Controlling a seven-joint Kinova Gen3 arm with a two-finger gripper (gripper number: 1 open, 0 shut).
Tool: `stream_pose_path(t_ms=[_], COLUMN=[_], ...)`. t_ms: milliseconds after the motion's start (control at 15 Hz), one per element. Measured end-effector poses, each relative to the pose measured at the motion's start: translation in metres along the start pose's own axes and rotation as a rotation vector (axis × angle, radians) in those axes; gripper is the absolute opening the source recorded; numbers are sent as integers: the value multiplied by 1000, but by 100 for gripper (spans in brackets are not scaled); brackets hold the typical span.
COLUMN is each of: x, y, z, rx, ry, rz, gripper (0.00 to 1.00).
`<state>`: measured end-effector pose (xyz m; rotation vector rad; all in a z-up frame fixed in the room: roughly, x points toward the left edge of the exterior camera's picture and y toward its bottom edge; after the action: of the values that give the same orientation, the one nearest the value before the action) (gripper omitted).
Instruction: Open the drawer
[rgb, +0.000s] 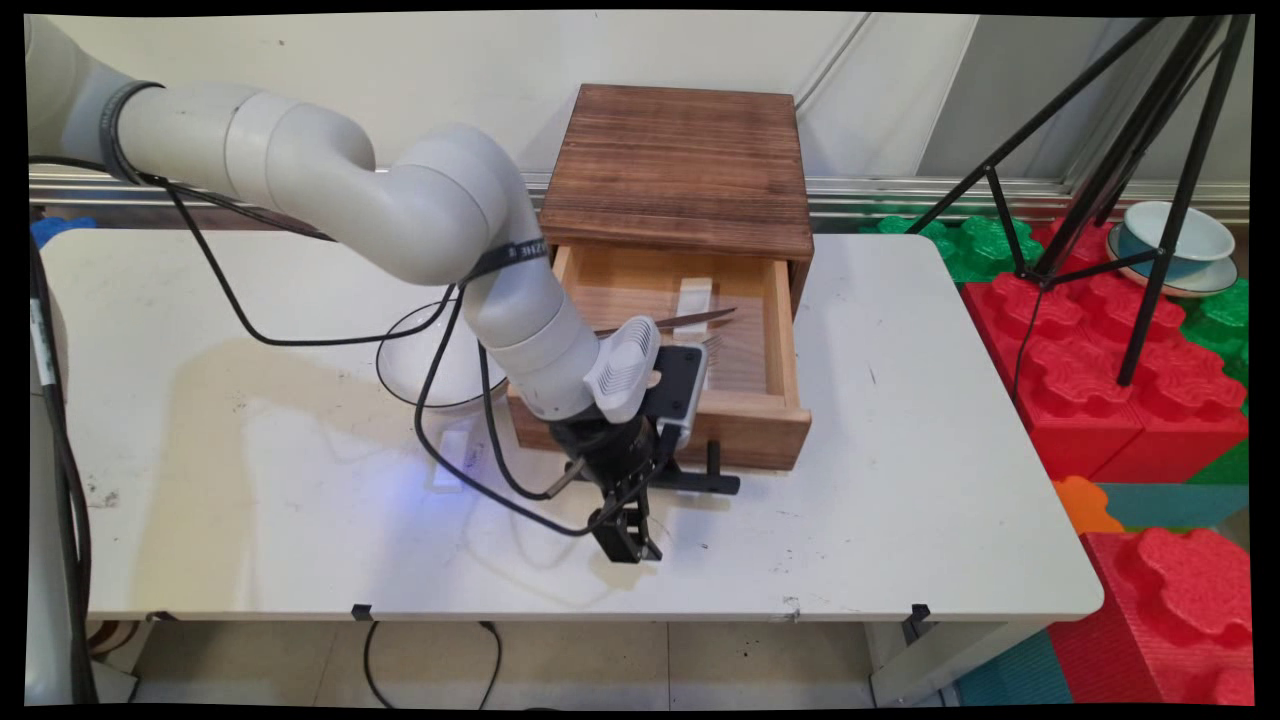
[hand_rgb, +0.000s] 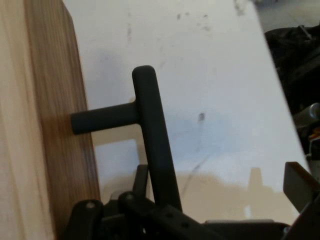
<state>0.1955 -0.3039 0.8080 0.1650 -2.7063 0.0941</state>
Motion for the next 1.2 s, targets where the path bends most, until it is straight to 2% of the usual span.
stream_pose_path(t_ms=[733, 1200], x=[6, 5], y=[40, 53], z=[-1, -5], rx=[-38, -27], ry=[21, 21], rz=[41, 57], gripper=[100, 100])
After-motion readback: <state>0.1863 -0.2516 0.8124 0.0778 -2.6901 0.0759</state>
